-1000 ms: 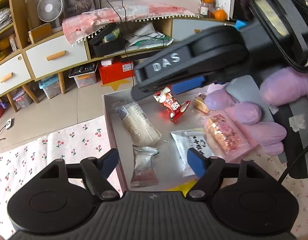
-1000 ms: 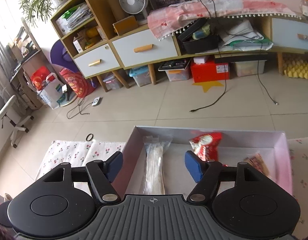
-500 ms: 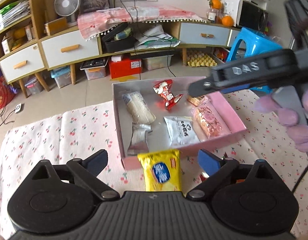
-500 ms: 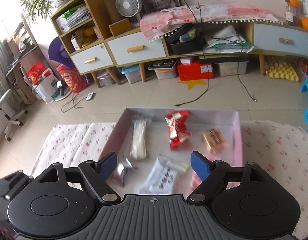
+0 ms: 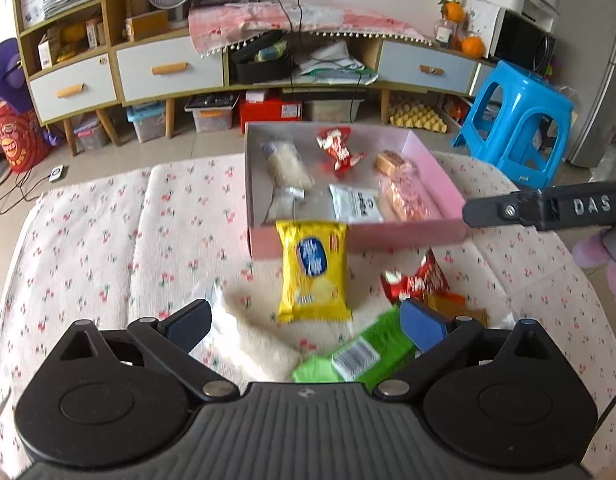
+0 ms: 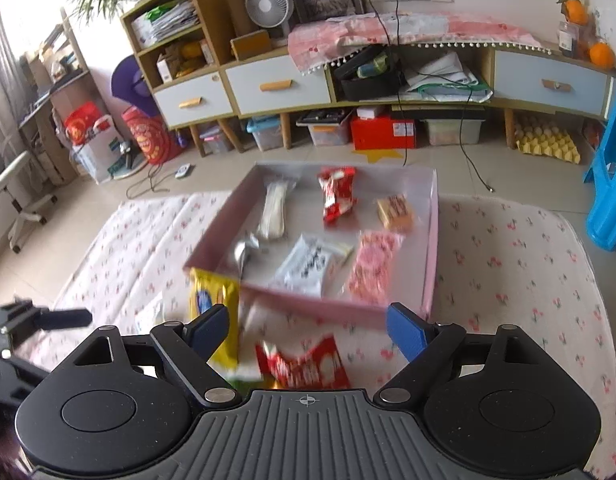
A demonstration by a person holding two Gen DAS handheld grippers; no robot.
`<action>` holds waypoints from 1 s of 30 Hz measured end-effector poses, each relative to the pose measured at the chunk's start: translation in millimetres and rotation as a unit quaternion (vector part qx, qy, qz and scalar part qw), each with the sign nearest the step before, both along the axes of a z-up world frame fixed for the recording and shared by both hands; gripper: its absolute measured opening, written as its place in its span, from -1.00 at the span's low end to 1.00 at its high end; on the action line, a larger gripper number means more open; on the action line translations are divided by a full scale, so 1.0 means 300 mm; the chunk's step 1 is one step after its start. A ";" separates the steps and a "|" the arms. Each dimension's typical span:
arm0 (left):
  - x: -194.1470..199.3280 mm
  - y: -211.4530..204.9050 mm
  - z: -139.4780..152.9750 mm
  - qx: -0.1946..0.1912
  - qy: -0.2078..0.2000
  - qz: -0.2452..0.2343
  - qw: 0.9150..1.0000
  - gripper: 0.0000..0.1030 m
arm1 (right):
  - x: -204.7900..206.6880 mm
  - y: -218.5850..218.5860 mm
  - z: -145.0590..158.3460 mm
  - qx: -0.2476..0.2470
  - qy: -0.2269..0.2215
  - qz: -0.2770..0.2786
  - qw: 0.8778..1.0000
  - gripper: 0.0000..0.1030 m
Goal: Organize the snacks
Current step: 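Move both tools back over the snack pile toward the next packets, then grasp the green packet with the left tool while the right tool grasps the silver-white bar packet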
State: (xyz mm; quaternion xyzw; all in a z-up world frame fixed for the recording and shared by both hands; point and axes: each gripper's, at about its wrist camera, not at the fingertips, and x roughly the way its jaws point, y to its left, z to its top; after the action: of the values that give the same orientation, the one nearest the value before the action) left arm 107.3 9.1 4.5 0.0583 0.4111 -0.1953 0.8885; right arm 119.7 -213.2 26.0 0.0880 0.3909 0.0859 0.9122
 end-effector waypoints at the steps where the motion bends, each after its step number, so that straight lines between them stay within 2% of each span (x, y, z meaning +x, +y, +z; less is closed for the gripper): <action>1: -0.010 0.002 -0.005 -0.001 0.001 0.001 1.000 0.96 | -0.016 0.003 -0.007 -0.004 0.001 0.002 1.000 0.70; 11: -0.072 0.000 -0.079 0.008 -0.005 -0.006 1.000 0.98 | -0.146 0.017 -0.103 -0.048 -0.004 0.034 0.998 0.76; 16: -0.079 -0.015 -0.114 0.022 -0.021 -0.052 0.998 0.96 | -0.183 0.063 -0.139 -0.091 -0.009 0.108 0.990 0.76; 22: -0.059 -0.041 -0.146 0.005 -0.018 -0.104 0.994 0.71 | -0.207 0.114 -0.195 -0.119 0.001 0.188 0.975 0.76; 26: -0.043 -0.071 -0.164 0.004 -0.008 -0.122 0.993 0.47 | -0.198 0.123 -0.232 -0.139 0.008 0.204 0.969 0.76; 30: -0.040 -0.096 -0.177 0.014 0.001 -0.132 0.991 0.40 | -0.183 0.118 -0.253 -0.140 0.016 0.207 0.968 0.76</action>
State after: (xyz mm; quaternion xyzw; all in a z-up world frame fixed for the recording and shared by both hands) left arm 95.2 -19.7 -48.5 0.1244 0.4032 -0.3055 0.8536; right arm 64.7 -177.9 -50.0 -0.1221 0.4230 0.2159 0.8715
